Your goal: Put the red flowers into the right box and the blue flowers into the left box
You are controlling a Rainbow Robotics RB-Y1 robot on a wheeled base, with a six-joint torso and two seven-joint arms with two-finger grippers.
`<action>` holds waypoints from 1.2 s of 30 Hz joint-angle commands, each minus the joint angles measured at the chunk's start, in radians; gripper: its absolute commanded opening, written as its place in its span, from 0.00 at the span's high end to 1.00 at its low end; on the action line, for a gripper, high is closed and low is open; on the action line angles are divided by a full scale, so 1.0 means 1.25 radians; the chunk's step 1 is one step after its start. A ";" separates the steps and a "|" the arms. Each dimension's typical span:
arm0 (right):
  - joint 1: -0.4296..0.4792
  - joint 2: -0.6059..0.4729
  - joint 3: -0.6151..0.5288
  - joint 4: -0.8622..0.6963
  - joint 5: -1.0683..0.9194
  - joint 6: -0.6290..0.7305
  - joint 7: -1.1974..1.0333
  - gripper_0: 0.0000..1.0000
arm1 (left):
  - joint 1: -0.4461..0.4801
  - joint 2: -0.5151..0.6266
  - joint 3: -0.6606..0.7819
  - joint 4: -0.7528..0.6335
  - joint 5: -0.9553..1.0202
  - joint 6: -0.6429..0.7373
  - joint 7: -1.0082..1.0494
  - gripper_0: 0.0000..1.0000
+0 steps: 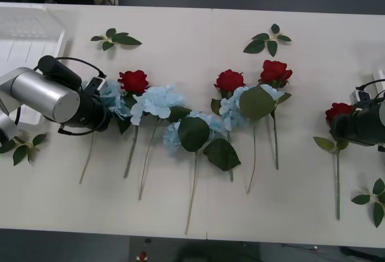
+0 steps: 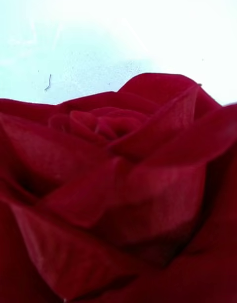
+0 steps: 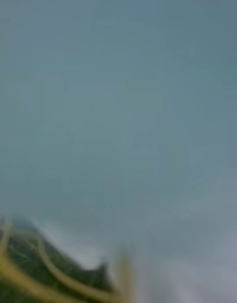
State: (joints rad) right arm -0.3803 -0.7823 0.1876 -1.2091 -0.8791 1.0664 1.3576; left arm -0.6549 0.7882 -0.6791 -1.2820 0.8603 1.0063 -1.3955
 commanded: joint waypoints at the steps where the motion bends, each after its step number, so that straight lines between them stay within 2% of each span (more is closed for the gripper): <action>1: -0.011 -0.031 -0.040 -0.061 -0.004 0.066 0.029 1.00 | -0.006 0.060 0.007 -0.049 0.003 -0.004 0.009 1.00; 6: -0.037 -0.065 -0.115 -0.167 0.012 0.207 0.033 1.00 | -0.006 0.138 0.024 -0.149 0.014 0.047 0.013 1.00; 8: -0.060 -0.091 -0.144 -0.214 0.022 0.266 0.036 1.00 | -0.006 0.182 0.057 -0.216 0.020 0.108 0.013 1.00; 12: -0.113 -0.136 -0.173 -0.240 0.041 0.310 0.052 1.00 | -0.006 0.259 0.137 -0.322 0.032 0.231 0.003 1.00; 17: -0.166 -0.168 -0.173 -0.227 0.149 0.308 0.147 1.00 | -0.006 0.343 0.208 -0.364 0.026 0.318 -0.032 1.00; 20: -0.204 -0.178 -0.173 -0.153 0.189 0.287 0.163 1.00 | -0.006 0.390 0.217 -0.321 -0.027 0.314 -0.095 1.00; 23: -0.243 -0.182 -0.171 -0.061 0.226 0.245 0.204 1.00 | -0.006 0.401 0.218 -0.226 -0.045 0.266 -0.108 1.00; 29: -0.306 -0.183 -0.169 0.176 0.330 0.083 0.304 1.00 | -0.007 0.401 0.185 0.046 -0.088 0.043 -0.181 1.00; 32: -0.323 -0.182 -0.169 0.252 0.384 0.034 0.315 1.00 | -0.007 0.394 0.151 0.131 -0.056 -0.047 -0.224 1.00; 36: -0.320 -0.183 -0.160 0.302 0.432 -0.012 0.323 1.00 | -0.007 0.373 0.127 0.176 -0.053 -0.114 -0.227 0.99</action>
State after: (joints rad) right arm -0.7570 -0.9820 -0.0244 -0.8437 -0.3684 1.0704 1.7551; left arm -0.6539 1.2697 -0.5343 -1.0726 0.8066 0.8961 -1.6666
